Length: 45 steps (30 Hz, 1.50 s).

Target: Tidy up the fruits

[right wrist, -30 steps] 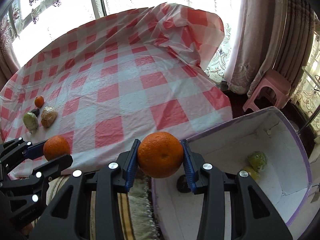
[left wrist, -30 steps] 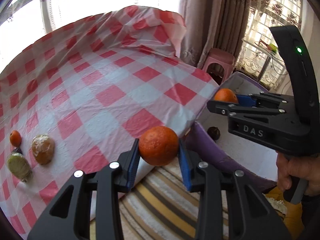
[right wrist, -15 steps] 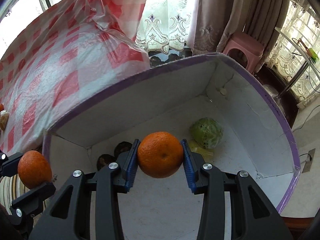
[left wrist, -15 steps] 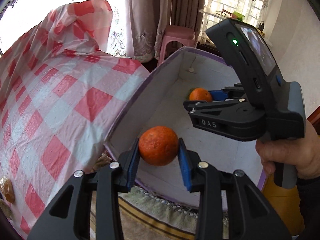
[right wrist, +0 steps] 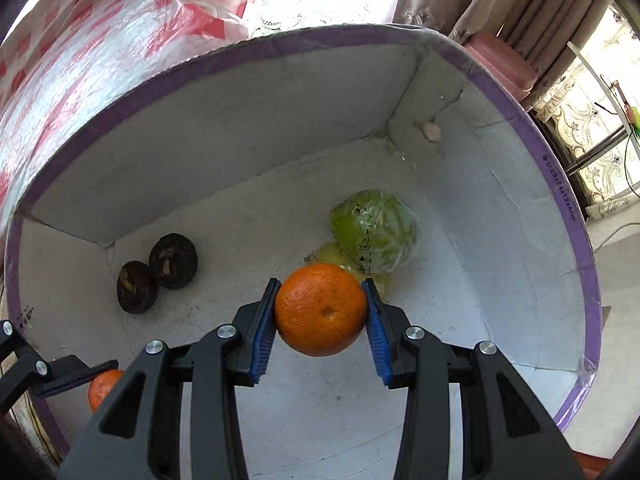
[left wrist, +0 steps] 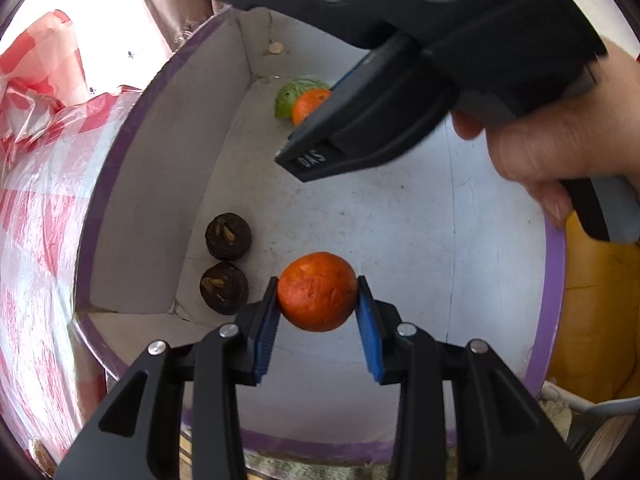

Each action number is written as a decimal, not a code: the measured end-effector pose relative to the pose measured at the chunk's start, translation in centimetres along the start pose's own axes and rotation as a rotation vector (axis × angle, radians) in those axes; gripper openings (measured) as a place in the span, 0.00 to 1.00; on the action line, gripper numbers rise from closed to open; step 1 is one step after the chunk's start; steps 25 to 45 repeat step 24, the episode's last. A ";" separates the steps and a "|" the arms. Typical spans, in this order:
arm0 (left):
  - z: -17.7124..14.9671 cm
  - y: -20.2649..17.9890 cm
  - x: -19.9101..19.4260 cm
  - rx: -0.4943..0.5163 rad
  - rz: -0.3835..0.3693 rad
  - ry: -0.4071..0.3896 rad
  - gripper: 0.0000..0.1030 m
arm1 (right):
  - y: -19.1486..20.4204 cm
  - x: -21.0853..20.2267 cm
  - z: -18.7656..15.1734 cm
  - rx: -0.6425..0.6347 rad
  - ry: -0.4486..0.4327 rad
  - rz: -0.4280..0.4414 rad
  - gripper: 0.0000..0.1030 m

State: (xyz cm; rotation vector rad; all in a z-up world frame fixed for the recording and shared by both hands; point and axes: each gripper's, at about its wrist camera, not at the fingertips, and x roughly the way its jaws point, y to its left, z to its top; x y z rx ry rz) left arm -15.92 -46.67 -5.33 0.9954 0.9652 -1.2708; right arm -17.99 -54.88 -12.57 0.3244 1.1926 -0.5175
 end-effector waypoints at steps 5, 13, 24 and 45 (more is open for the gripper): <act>-0.6 -0.9 1.8 0.062 -0.026 0.091 0.36 | 0.6 1.6 1.0 -0.086 0.034 -0.013 0.39; -1.5 -0.6 3.5 0.049 -0.095 0.180 0.36 | 1.9 2.5 2.5 -0.167 0.051 -0.005 0.39; -2.5 0.4 4.1 0.023 -0.097 0.234 0.36 | 2.5 4.1 3.6 -0.202 0.044 -0.045 0.39; -2.5 0.4 4.1 0.023 -0.097 0.234 0.36 | 2.5 4.1 3.6 -0.202 0.044 -0.045 0.39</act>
